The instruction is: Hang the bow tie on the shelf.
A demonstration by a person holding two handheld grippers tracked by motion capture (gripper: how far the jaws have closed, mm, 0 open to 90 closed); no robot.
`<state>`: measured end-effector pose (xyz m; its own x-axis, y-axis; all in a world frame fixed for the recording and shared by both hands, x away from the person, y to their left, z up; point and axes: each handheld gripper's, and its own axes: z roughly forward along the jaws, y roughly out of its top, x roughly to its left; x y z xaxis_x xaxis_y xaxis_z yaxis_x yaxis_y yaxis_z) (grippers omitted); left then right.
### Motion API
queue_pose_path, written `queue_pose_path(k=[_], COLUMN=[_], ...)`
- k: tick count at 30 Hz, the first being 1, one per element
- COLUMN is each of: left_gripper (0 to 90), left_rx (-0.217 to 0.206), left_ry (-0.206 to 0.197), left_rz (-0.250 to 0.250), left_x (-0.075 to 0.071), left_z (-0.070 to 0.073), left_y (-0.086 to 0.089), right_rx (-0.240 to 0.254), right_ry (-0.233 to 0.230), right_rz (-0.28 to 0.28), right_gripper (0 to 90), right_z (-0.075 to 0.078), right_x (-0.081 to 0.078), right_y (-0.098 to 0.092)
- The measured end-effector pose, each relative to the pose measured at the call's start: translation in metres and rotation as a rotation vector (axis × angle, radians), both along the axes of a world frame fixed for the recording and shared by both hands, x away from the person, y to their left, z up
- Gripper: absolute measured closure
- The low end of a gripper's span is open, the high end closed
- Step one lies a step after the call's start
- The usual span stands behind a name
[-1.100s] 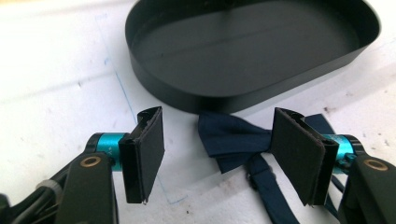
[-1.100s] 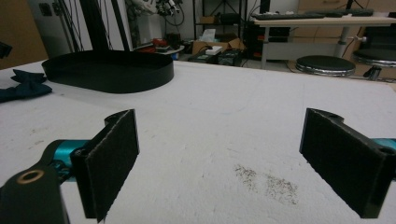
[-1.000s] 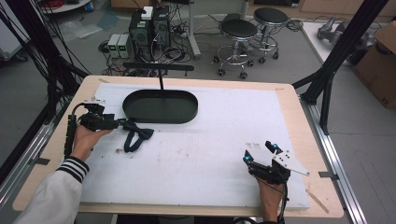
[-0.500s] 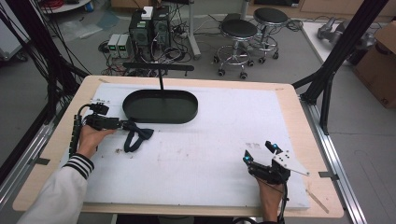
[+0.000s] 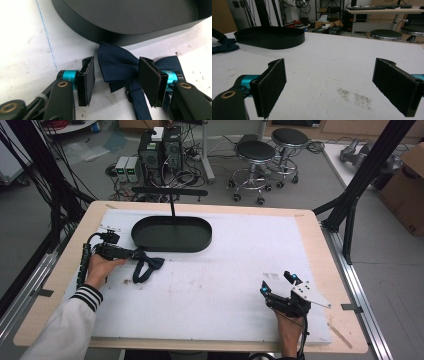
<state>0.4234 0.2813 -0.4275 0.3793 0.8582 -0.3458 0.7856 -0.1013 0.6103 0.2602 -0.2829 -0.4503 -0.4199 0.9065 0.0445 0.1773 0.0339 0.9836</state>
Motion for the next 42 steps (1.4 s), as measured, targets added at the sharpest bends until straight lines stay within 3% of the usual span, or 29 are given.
queue_pose_path(k=[9,22,28,36,42], left_gripper=[59.6,80.1,85.2,85.6,85.8], left_rx=[0.006,0.068,0.058,0.044,0.008], left_ry=[0.0,-0.026,-0.039,-0.104,-0.198], left_rz=[0.0,-0.044,-0.05,-0.064,-0.072], left_x=[-0.001,-0.004,-0.006,-0.013,-0.021], left_z=[0.001,0.001,0.003,0.013,0.027], left_y=[-0.001,-0.007,-0.01,-0.01,-0.004], right_rx=[0.001,0.004,0.006,0.002,-0.001], right_ry=[0.001,0.0,0.002,-0.001,-0.003], right_rz=[0.001,-0.002,-0.003,-0.003,-0.003], right_gripper=[10.8,10.8,10.8,10.8,10.8], right_z=[0.0,0.0,0.0,0.0,0.0], right_x=[0.0,0.0,0.0,0.0,0.0], right_y=[0.0,0.0,0.0,0.0,0.0])
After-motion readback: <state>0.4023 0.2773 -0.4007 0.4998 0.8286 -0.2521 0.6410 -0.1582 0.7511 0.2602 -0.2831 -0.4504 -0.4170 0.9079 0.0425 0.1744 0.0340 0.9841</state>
